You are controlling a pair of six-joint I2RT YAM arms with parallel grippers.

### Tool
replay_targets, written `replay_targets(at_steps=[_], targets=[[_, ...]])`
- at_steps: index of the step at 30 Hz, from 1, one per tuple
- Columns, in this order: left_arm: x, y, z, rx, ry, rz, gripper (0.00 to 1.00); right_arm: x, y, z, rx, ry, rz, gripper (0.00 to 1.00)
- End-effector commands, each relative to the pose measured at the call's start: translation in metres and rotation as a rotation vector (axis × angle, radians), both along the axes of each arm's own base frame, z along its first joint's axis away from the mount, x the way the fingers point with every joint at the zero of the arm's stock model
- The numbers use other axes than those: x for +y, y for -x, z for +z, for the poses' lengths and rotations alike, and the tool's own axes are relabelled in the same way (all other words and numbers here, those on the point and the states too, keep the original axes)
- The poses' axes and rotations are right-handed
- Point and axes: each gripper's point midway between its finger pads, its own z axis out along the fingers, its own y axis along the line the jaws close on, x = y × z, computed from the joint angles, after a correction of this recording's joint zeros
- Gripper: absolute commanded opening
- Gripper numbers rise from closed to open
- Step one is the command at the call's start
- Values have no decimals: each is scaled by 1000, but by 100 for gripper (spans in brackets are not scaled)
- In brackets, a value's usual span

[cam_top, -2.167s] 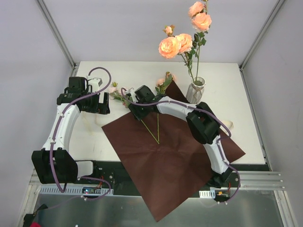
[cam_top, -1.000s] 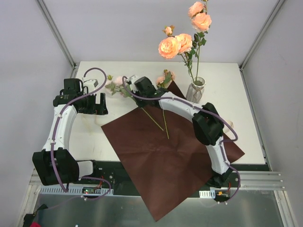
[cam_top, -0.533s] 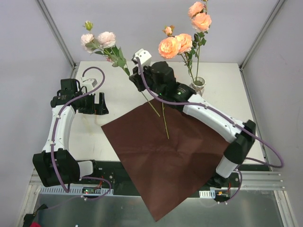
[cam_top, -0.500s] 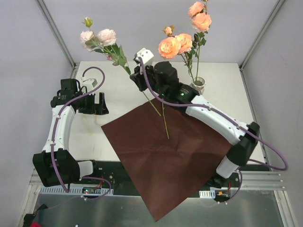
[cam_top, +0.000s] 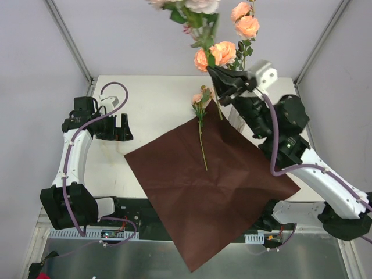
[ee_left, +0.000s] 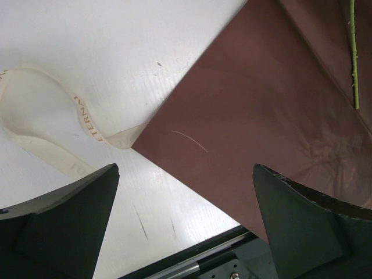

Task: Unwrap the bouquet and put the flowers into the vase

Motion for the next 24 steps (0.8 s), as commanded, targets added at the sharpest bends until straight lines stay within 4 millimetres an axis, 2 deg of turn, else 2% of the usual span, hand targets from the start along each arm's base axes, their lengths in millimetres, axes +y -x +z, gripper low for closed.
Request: replay_targets(at_steps=[1, 2, 3, 4, 6, 8, 9, 11, 15, 18, 20, 24], targets=[[-2, 0, 8, -18, 16, -22, 99, -79, 2, 48, -210, -211, -270, 1], [-3, 0, 8, -21, 19, -25, 99, -88, -8, 35, -206, -210, -335, 1], [-3, -1, 7, -18, 22, -26, 99, -111, -11, 43, -240, -271, -395, 1], [-4, -1, 8, -19, 23, -28, 99, -123, -14, 44, -246, -292, -430, 1], [-4, -2, 8, -19, 27, -34, 99, -149, -31, 38, -232, -335, -520, 1], [-5, -3, 8, -21, 33, -40, 99, -159, -42, 33, -221, -350, -548, 1], [-5, -3, 8, -18, 37, -40, 99, -171, -49, 31, -221, -366, -582, 1], [-6, -4, 7, -16, 39, -39, 99, -174, -60, 27, -221, -364, -602, 1], [-6, -6, 7, -14, 37, -44, 99, -192, -82, 22, -220, -392, -653, 1], [-6, -7, 6, -15, 41, -52, 99, -197, -99, 16, -204, -409, -658, 1], [-7, -7, 7, -18, 45, -58, 99, -196, -111, 10, -195, -404, -665, 1], [-10, -5, 8, -25, 57, -75, 99, -191, -139, -13, -153, -369, -690, 1]])
